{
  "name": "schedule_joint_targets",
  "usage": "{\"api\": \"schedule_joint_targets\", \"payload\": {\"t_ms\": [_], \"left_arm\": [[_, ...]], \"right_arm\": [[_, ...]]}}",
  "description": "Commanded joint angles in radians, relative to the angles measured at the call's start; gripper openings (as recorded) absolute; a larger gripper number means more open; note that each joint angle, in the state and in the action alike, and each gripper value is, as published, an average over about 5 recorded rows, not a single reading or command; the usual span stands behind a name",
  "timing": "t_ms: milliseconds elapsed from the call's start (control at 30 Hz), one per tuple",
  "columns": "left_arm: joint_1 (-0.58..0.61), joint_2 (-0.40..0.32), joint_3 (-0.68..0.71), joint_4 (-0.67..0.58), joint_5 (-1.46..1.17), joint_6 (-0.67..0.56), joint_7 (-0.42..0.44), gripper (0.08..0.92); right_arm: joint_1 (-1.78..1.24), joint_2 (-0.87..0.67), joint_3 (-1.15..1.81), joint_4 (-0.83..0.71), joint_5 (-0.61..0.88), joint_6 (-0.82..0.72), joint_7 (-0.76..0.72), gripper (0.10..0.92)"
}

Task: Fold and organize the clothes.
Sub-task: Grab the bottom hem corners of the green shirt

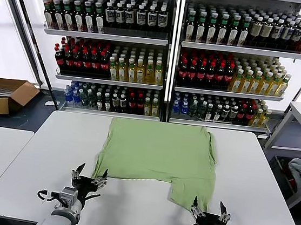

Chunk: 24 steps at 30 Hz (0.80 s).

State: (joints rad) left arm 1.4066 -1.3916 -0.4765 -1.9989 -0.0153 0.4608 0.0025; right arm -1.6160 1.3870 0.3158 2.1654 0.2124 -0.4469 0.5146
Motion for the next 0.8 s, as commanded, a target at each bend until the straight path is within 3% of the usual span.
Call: {"api": "schedule_joint_targets", "payload": {"t_ms": [33, 533, 633, 800], "left_arm": [[-0.024, 0.018, 0.002, 0.053, -0.005, 0.025, 0.005, 0.823], [-0.032, 0.013, 0.004, 0.087, -0.013, 0.004, 0.007, 0.823], [-0.023, 0.012, 0.006, 0.084, -0.014, 0.005, 0.009, 0.823], [-0.014, 0.009, 0.011, 0.082, -0.021, 0.009, 0.017, 0.772]], "right_arm": [[0.0, 0.015, -0.002, -0.03, -0.001, 0.002, 0.012, 0.823], [0.012, 0.028, -0.009, -0.069, -0.005, 0.007, 0.008, 0.822], [0.012, 0.028, -0.014, -0.073, -0.007, 0.011, 0.004, 0.791], [0.011, 0.025, -0.018, -0.073, -0.013, 0.014, -0.004, 0.655]]}}
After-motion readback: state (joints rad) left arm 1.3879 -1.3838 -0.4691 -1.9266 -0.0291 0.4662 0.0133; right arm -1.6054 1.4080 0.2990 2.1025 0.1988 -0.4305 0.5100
